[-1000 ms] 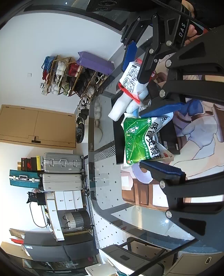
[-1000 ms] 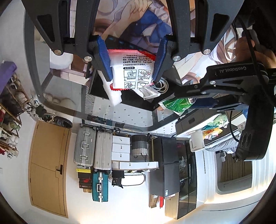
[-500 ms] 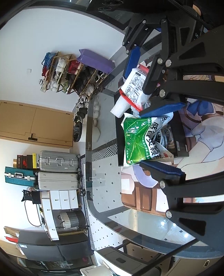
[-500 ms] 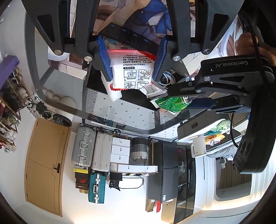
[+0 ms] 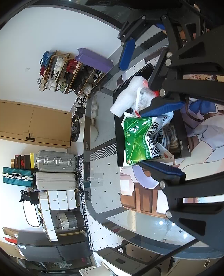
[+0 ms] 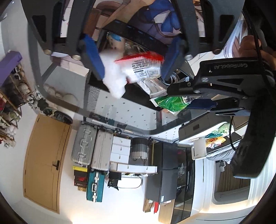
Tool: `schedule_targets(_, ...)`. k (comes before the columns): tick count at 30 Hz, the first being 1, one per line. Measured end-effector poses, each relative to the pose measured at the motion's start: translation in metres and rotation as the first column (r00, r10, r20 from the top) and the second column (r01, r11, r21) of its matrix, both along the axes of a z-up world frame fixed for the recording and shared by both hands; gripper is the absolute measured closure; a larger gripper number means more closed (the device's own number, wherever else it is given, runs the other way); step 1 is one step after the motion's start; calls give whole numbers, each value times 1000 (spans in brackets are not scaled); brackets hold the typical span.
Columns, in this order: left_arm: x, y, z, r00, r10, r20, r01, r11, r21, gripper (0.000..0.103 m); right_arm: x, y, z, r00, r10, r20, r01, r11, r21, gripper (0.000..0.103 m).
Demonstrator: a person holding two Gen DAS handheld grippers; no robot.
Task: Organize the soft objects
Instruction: 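Lower both packets into the black box and open both grippers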
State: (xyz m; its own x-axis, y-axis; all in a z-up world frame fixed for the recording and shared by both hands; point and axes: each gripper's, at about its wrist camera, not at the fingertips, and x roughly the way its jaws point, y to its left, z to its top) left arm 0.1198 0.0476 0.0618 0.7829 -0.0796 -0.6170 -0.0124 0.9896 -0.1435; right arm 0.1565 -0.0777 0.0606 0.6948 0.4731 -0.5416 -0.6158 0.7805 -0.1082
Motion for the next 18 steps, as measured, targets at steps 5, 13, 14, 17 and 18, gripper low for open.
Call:
schedule_targets(5, -3, -5, 1, 1000, -10, 3, 10, 1000, 23, 42, -7, -9, 4, 1000, -11, 16, 11, 1000, -4, 25)
schedule_targets(13, -20, -6, 6, 999, -13, 52, 10, 998, 66, 20, -18, -27, 0, 1000, -26, 7, 26, 999, 30, 15)
schedule_targets(14, -21, -6, 7, 998, -15, 57, 11, 997, 70, 19, -20, -31, -1, 1000, -30, 5, 29, 999, 38, 12)
schedule_targets(17, -30, -4, 9, 996, -6, 91, -1, 997, 77, 5, -24, -39, -6, 999, -30, -24, 32, 996, 85, 3)
schedule_targets(18, -33, -3, 9, 994, -5, 105, -3, 997, 74, 2, -24, -40, -8, 999, -27, -37, 31, 995, 98, 1)
